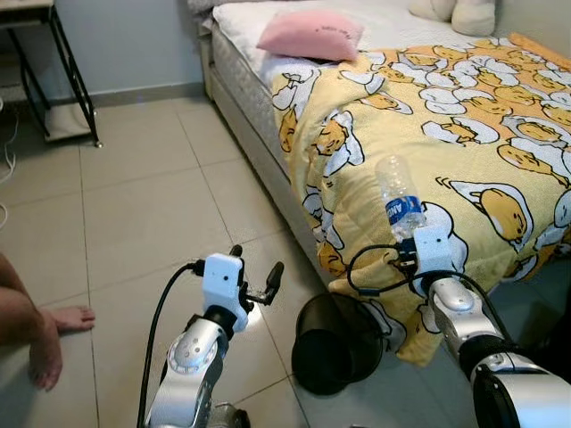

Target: Clean up the room

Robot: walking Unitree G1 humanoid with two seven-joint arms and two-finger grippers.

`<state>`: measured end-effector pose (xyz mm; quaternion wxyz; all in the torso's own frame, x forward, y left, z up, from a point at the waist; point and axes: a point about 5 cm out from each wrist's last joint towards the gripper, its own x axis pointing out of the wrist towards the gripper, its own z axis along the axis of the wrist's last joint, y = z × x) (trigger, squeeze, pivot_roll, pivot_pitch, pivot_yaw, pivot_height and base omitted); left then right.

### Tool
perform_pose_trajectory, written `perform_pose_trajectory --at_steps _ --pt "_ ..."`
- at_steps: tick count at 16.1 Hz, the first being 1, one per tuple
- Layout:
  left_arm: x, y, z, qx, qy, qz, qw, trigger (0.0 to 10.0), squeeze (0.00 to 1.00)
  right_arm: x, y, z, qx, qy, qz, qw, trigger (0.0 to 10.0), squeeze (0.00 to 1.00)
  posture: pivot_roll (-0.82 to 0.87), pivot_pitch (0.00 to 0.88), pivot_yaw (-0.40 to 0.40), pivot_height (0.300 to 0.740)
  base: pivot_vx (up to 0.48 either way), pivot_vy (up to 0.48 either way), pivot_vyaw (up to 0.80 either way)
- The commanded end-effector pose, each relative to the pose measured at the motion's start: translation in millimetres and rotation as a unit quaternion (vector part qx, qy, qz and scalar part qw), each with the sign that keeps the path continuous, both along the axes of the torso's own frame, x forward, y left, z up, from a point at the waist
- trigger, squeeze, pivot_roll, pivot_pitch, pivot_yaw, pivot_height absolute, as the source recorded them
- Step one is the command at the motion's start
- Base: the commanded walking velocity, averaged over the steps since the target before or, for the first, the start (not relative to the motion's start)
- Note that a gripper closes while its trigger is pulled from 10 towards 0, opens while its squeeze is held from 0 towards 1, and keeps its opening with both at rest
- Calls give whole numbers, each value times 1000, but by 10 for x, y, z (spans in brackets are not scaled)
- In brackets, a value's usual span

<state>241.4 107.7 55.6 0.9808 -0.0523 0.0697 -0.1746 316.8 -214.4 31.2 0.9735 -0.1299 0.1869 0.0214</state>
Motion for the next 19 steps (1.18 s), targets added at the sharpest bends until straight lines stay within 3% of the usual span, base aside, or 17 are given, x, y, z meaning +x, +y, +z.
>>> perform_pose_trajectory --at_steps 1,12,19 --pt "-5 -41 57 -6 -9 -4 1000 10000 0 56 -3 63 -8 -6 2 1000 0 0 38 0 -84 730 0 0 0" --pt "-276 33 121 1 3 -25 1000 10000 0 -31 -6 -77 -42 33 -21 998 0 0 95 110 -50 730 0 0 0" --pt "-448 104 132 9 25 -28 999 10000 0 -157 68 -260 -58 86 -15 994 0 0 105 160 -35 730 0 0 0"
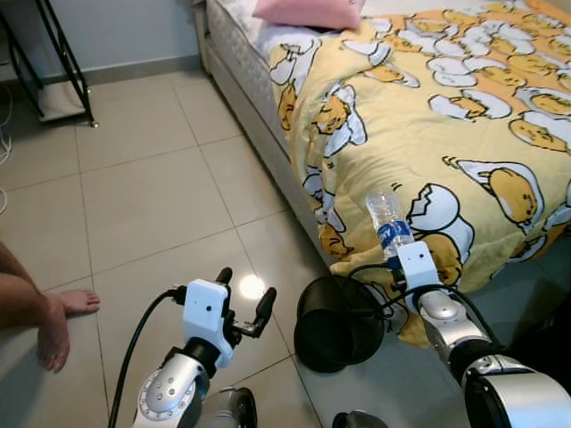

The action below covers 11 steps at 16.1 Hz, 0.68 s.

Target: Clean up the room

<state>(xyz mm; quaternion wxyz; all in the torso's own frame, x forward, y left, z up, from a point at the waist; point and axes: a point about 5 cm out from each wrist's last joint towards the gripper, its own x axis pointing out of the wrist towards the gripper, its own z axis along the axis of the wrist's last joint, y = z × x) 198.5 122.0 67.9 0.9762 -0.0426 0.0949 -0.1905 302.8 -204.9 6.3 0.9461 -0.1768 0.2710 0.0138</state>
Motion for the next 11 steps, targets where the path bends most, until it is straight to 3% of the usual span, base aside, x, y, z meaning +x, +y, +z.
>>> perform_pose_trajectory --at_steps 1,2,3,4,11 --pt "-25 -27 18 -2 5 -10 1000 10000 0 -32 -29 -27 -9 6 -6 1000 0 0 107 162 -33 730 0 0 0" --pt "-26 -25 25 -2 7 -10 1000 10000 0 -53 -47 -47 -14 12 -9 1000 0 0 106 161 -31 730 0 0 0" --pt "-26 -23 25 -2 8 -11 1000 10000 0 -67 -66 -60 -22 18 -11 1000 7216 0 106 159 -30 730 0 0 0" --pt "-24 -23 25 -3 9 -12 1000 10000 0 -87 -99 -76 -35 27 -15 999 10000 0 106 152 -28 730 0 0 0" --pt "-93 6 54 1 18 -24 1000 10000 0 -155 -123 -145 -32 50 -33 998 10000 0 119 175 -7 730 0 0 0"
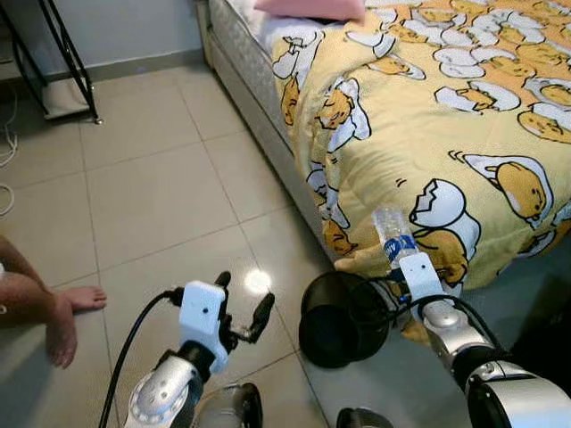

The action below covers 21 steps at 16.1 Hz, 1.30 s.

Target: Clean up the room

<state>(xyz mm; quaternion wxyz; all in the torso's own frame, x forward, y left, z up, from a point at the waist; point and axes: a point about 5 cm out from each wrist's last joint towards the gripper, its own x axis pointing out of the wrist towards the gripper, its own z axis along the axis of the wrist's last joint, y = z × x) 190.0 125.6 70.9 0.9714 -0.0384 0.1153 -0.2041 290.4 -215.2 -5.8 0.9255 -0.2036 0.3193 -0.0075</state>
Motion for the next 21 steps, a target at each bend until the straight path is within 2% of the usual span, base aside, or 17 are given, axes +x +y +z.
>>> perform_pose_trajectory --at_steps 1,6,9,10,11,13,17,19,21 --pt "-23 -16 30 -5 0 -8 1000 10000 0 -38 -12 -33 5 4 -13 1000 10000 0 126 182 -3 730 0 0 0" --pt "-200 57 55 7 20 -12 1000 10000 0 -99 29 -101 28 11 -38 999 10000 0 151 235 17 730 0 0 0" --pt "-242 58 68 8 26 -14 1000 10000 0 -125 100 -140 30 20 -28 999 10000 0 158 250 22 730 0 0 0" --pt "-255 60 73 9 28 -14 999 10000 0 -139 112 -155 47 21 -38 998 10000 208 161 254 23 730 0 0 0" --pt "-268 64 73 10 30 -14 999 10000 0 -155 123 -172 67 23 -52 996 10000 1000 161 257 23 730 0 0 0" --pt "-277 67 74 11 34 -15 999 10000 0 -162 145 -184 85 24 -62 994 10000 1000 159 262 22 730 0 0 0" --pt "-276 50 63 10 37 -15 999 10000 0 -179 125 -193 83 26 -61 994 10000 1000 147 260 17 730 0 0 0" --pt "-197 28 41 12 32 -18 999 10000 0 -168 115 -179 88 19 -62 994 10000 1000 125 223 12 730 0 0 0" --pt "-51 10 24 15 20 -21 999 10000 0 -134 95 -138 91 -1 -63 994 10000 1000 97 176 10 730 0 0 0"
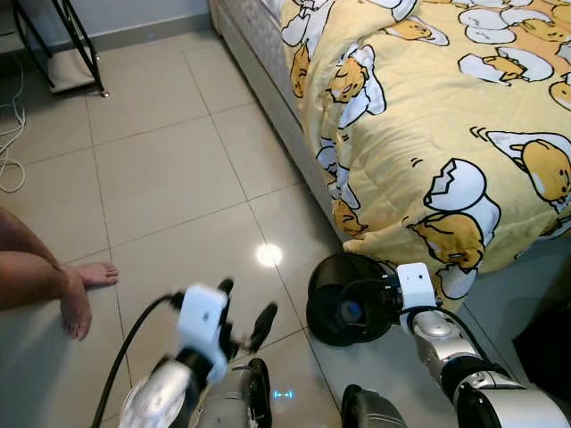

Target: Clean up the room

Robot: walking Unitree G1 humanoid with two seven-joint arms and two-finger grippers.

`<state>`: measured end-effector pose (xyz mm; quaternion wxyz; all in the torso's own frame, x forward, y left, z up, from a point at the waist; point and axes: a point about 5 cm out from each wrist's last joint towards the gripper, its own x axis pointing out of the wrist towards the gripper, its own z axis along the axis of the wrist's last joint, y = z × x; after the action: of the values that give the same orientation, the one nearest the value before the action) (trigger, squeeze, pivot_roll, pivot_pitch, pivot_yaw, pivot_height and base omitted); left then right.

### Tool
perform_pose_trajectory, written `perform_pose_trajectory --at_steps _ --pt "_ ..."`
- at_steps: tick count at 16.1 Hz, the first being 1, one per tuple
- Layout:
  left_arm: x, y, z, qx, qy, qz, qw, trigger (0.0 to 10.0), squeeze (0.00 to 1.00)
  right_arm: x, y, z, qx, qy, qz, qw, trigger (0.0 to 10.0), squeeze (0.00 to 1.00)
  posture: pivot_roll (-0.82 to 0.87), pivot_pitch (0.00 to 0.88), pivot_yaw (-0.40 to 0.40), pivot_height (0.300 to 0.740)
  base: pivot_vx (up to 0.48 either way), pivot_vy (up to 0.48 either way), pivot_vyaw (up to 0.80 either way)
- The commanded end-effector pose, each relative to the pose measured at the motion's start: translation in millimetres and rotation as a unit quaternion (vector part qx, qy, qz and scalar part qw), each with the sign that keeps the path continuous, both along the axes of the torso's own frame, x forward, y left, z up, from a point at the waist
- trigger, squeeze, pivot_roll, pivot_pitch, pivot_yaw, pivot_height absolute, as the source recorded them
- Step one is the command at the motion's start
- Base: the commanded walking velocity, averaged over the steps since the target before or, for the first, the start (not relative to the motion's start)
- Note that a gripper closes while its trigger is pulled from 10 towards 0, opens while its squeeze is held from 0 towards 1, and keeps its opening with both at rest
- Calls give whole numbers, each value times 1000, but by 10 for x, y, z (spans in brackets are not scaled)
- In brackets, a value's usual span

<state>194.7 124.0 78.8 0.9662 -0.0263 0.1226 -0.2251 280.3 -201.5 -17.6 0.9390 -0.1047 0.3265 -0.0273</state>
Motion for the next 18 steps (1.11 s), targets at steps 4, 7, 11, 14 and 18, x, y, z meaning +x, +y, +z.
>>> perform_pose_trajectory --at_steps 4,7,11,14,18 --pt "414 -76 -122 19 -9 0 1000 10000 0 68 -132 171 18 -98 -25 995 10000 0 -31 6 22 730 0 0 0" --pt "798 -139 -61 33 -40 14 999 10000 0 30 -278 453 17 -227 -43 973 10000 0 -115 0 48 730 0 0 0" --pt "1042 -187 73 24 -74 25 997 10000 0 -301 -486 897 53 -379 -110 918 10000 0 -215 0 145 730 0 0 0" --pt "1165 -236 225 64 -116 8 991 10000 0 -511 -529 928 66 -402 -156 900 10000 0 -242 0 190 730 0 0 0" --pt "1289 -369 484 86 -185 -24 979 10000 0 -588 -472 942 49 -386 -152 909 10000 0 -277 0 226 730 0 0 0"
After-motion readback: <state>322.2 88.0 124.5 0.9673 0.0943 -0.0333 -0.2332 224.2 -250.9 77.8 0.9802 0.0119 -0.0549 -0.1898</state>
